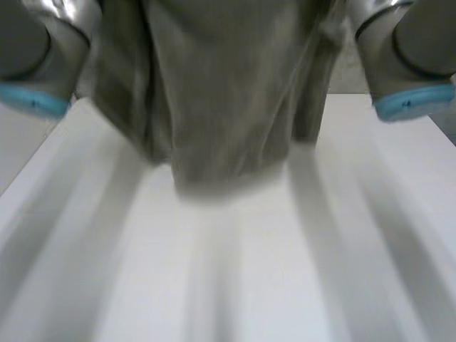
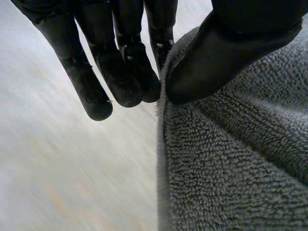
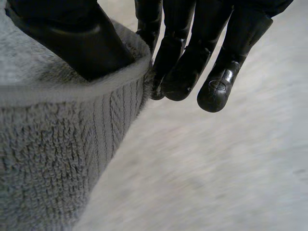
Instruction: Fold the towel.
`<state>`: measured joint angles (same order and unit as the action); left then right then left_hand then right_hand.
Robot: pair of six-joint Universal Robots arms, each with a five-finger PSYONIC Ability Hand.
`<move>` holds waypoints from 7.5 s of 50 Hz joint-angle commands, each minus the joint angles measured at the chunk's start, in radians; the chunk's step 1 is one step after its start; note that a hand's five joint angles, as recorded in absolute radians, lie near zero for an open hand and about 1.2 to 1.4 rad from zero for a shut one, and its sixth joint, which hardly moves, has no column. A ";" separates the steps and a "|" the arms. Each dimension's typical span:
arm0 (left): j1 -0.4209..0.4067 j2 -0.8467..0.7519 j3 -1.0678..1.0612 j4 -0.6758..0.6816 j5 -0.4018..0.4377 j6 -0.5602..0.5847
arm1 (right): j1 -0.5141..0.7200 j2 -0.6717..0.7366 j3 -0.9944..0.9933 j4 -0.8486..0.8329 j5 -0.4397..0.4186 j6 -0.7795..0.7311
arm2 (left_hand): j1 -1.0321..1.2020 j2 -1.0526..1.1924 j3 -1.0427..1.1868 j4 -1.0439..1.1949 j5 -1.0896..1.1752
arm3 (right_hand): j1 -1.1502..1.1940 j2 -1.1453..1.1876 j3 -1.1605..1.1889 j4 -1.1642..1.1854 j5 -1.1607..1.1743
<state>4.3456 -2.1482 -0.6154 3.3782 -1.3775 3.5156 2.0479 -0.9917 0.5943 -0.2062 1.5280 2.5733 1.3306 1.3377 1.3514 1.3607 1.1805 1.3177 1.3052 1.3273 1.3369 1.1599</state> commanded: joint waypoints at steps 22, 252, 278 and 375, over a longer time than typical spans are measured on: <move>0.072 0.159 -1.080 0.199 0.198 0.120 | -0.126 -0.337 1.070 -0.044 -0.298 0.053 | 0.066 0.059 0.045 0.036 0.041 | 0.079 0.091 0.069 0.059 0.062; -0.011 0.198 -1.044 -0.178 -0.218 -0.190 | -0.321 -0.239 1.081 0.269 -0.382 -0.452 | 0.066 0.059 0.045 0.036 0.041 | 0.079 0.091 0.069 0.059 0.062; 0.087 0.633 -0.940 -0.189 -0.065 -0.201 | -0.442 -0.584 0.679 0.752 -0.387 -0.117 | 0.066 0.059 0.045 0.036 0.041 | 0.079 0.091 0.069 0.059 0.062; 0.325 0.134 -1.023 0.210 0.072 -0.257 | -0.190 -0.087 1.035 -0.007 -0.052 0.054 | 0.066 0.059 0.045 0.036 0.041 | -0.491 -0.478 -0.500 -0.510 -0.507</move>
<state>4.6678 -2.0139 -1.6369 3.5883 -1.3060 3.2588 1.8539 -1.0855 1.6273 -0.2134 1.4505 2.6250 1.3269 1.3428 1.3483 1.3611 1.1477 0.7461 0.7486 0.7491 0.7478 0.5572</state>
